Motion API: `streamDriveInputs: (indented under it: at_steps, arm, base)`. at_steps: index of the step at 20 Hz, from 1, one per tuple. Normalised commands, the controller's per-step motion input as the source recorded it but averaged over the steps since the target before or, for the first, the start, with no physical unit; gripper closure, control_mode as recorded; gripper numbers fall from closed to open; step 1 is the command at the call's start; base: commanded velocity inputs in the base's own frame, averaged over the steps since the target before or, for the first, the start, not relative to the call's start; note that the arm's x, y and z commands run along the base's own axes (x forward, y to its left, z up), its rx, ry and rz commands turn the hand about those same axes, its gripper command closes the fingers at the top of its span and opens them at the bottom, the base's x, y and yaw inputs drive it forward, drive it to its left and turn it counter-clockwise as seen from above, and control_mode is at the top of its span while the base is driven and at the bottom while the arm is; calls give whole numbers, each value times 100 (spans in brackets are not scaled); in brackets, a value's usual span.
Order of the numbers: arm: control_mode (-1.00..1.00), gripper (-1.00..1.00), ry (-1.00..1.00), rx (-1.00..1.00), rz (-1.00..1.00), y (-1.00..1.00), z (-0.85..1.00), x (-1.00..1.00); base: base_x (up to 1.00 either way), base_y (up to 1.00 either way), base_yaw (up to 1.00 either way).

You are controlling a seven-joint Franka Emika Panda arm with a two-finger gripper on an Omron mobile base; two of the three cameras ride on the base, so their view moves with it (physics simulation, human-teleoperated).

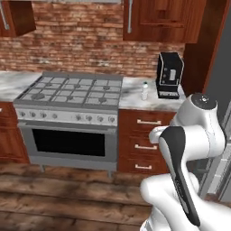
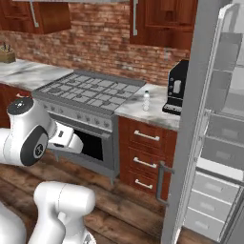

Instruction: Take the bottled waters from the counter and place them in the freezer to freeze. Close the freezer door after placing the bottles.

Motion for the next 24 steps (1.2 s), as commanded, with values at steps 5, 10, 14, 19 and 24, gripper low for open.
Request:
streamDriveInputs:
  at_steps: [5, 10, 14, 19, 24]
  arm:
    - [100, -100, 0, 0, 0, 0, 0, 0]
    - [100, -100, 0, 0, 0, 0, 0, 0]
    - [100, -100, 0, 0, 0, 0, 0, 0]
    - [100, -100, 0, 0, 0, 0, 0, 0]
    - [100, -100, 0, 0, 0, 0, 0, 0]
  base:
    - [43, 95, -22]
    - [38, 93, -27]
    - [42, 56, -33]
    - [45, 0, -34]
    - [48, 0, -45]
